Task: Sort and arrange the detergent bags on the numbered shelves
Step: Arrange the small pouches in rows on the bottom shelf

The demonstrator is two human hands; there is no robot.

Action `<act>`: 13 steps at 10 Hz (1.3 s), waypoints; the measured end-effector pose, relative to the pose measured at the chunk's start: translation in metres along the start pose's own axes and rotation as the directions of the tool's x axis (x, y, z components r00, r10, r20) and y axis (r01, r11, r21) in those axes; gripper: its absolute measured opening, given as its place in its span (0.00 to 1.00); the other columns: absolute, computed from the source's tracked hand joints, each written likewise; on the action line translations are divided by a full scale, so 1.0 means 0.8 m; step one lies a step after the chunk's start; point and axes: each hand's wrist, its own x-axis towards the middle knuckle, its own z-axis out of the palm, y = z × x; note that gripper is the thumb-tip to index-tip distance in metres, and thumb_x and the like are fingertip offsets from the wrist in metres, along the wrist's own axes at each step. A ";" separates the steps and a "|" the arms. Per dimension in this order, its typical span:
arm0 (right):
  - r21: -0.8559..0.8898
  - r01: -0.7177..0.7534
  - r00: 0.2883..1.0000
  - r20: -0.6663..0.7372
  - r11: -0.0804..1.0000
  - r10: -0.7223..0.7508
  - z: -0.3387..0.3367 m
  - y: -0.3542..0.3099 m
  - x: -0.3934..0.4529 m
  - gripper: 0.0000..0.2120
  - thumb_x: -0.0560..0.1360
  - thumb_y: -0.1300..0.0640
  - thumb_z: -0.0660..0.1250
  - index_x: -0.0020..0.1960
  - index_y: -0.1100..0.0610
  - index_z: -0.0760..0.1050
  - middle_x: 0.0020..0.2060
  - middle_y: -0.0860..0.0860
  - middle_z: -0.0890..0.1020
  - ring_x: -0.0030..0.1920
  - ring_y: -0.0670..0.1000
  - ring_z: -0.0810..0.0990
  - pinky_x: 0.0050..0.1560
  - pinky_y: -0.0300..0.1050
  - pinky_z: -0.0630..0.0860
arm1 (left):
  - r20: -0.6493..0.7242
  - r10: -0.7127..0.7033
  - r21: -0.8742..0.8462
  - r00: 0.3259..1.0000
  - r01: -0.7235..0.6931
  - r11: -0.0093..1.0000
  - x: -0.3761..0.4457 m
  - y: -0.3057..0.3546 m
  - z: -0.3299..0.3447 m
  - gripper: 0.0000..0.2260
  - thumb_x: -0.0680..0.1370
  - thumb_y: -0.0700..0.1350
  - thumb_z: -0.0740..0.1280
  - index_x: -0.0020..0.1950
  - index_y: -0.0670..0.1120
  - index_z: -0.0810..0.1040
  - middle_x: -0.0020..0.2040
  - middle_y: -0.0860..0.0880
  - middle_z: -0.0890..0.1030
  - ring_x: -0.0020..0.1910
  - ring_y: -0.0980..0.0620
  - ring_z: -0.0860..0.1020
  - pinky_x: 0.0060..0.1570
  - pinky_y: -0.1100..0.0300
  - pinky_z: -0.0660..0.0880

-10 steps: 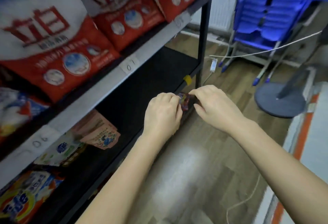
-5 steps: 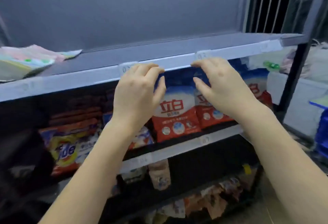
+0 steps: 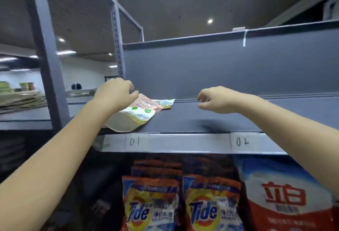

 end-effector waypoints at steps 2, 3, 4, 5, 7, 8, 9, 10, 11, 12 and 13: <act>-0.095 0.013 0.985 0.171 0.995 0.004 0.022 -0.049 0.132 0.19 0.79 0.48 0.57 0.65 0.58 0.72 0.61 0.53 0.76 0.60 0.55 0.73 0.59 0.48 0.71 | 0.282 -0.091 0.073 0.955 0.073 0.995 0.079 -0.039 0.031 0.18 0.79 0.52 0.56 0.37 0.41 0.73 0.33 0.45 0.71 0.35 0.47 0.70 0.32 0.58 0.63; -0.066 -0.070 0.964 0.252 0.995 0.084 0.042 -0.054 0.195 0.21 0.79 0.45 0.57 0.63 0.60 0.71 0.58 0.54 0.76 0.54 0.56 0.75 0.56 0.48 0.73 | 0.447 -0.136 0.067 0.884 0.118 0.991 0.114 -0.045 0.055 0.24 0.79 0.58 0.55 0.58 0.39 0.76 0.54 0.41 0.78 0.52 0.43 0.76 0.50 0.55 0.72; -0.014 -0.194 0.911 0.369 0.981 0.185 0.064 -0.045 0.240 0.25 0.79 0.44 0.57 0.69 0.59 0.65 0.62 0.56 0.75 0.59 0.57 0.76 0.62 0.50 0.73 | 0.631 -0.228 0.033 0.742 0.268 0.963 0.141 -0.053 0.079 0.27 0.77 0.63 0.58 0.64 0.44 0.71 0.60 0.44 0.76 0.53 0.45 0.78 0.58 0.52 0.75; -0.039 -0.233 0.878 0.421 0.972 0.227 0.080 -0.033 0.272 0.26 0.79 0.41 0.54 0.69 0.58 0.65 0.55 0.56 0.76 0.51 0.55 0.76 0.55 0.46 0.71 | 0.710 -0.319 0.074 0.628 0.385 0.920 0.166 -0.059 0.110 0.26 0.75 0.63 0.61 0.58 0.42 0.71 0.55 0.44 0.78 0.44 0.44 0.78 0.55 0.54 0.76; 0.119 -0.271 0.902 0.377 0.955 0.209 0.105 -0.039 0.323 0.30 0.78 0.41 0.59 0.72 0.59 0.62 0.71 0.54 0.67 0.66 0.56 0.69 0.63 0.45 0.65 | 0.689 -0.400 0.055 0.605 0.506 0.861 0.190 -0.058 0.131 0.23 0.75 0.64 0.61 0.46 0.43 0.74 0.35 0.48 0.75 0.36 0.47 0.74 0.43 0.59 0.70; 0.213 -0.315 0.904 0.364 0.925 0.224 0.117 -0.041 0.344 0.27 0.77 0.46 0.64 0.69 0.60 0.66 0.67 0.55 0.71 0.53 0.54 0.70 0.53 0.42 0.66 | 0.674 -0.374 -0.113 0.637 0.590 0.800 0.199 -0.059 0.149 0.22 0.70 0.64 0.68 0.43 0.45 0.74 0.34 0.49 0.76 0.31 0.49 0.73 0.39 0.61 0.69; 0.388 -0.314 0.928 0.320 0.867 0.193 0.130 -0.043 0.356 0.17 0.75 0.58 0.66 0.62 0.63 0.72 0.62 0.59 0.75 0.49 0.53 0.70 0.54 0.45 0.70 | 0.600 -0.324 -0.327 0.731 0.594 0.735 0.202 -0.048 0.176 0.25 0.65 0.59 0.73 0.56 0.47 0.77 0.41 0.46 0.80 0.34 0.47 0.78 0.36 0.64 0.69; 0.511 -0.290 0.952 0.237 0.809 0.191 0.127 -0.041 0.361 0.06 0.74 0.63 0.66 0.49 0.60 0.70 0.58 0.61 0.76 0.56 0.59 0.76 0.55 0.47 0.72 | 0.489 -0.369 -0.559 0.790 0.609 0.563 0.191 -0.028 0.177 0.09 0.76 0.45 0.69 0.52 0.42 0.76 0.42 0.43 0.79 0.22 0.57 0.71 0.21 0.66 0.64; 0.751 -0.313 0.948 0.207 0.581 0.242 0.105 -0.039 0.355 0.03 0.77 0.66 0.62 0.47 0.60 0.69 0.61 0.61 0.75 0.63 0.60 0.74 0.59 0.48 0.73 | 0.465 -0.383 -0.763 0.798 0.581 0.283 0.196 -0.035 0.179 0.10 0.78 0.40 0.66 0.57 0.36 0.78 0.38 0.41 0.81 0.14 0.61 0.69 0.16 0.70 0.64; 0.932 -0.312 0.912 0.240 0.183 0.331 0.082 -0.031 0.335 0.11 0.76 0.71 0.60 0.58 0.64 0.71 0.53 0.59 0.78 0.56 0.61 0.79 0.49 0.56 0.76 | 0.410 -0.383 -0.832 0.828 0.511 0.214 0.198 -0.030 0.165 0.09 0.80 0.42 0.63 0.57 0.39 0.76 0.34 0.47 0.80 0.22 0.58 0.75 0.19 0.69 0.68; 0.964 -0.237 0.917 0.181 0.121 0.356 0.057 -0.014 0.315 0.14 0.76 0.72 0.60 0.61 0.68 0.71 0.56 0.61 0.79 0.55 0.62 0.79 0.52 0.56 0.76 | 0.300 -0.369 -0.868 0.880 0.412 0.277 0.207 -0.017 0.145 0.08 0.80 0.44 0.63 0.57 0.43 0.75 0.45 0.44 0.81 0.29 0.58 0.76 0.28 0.67 0.69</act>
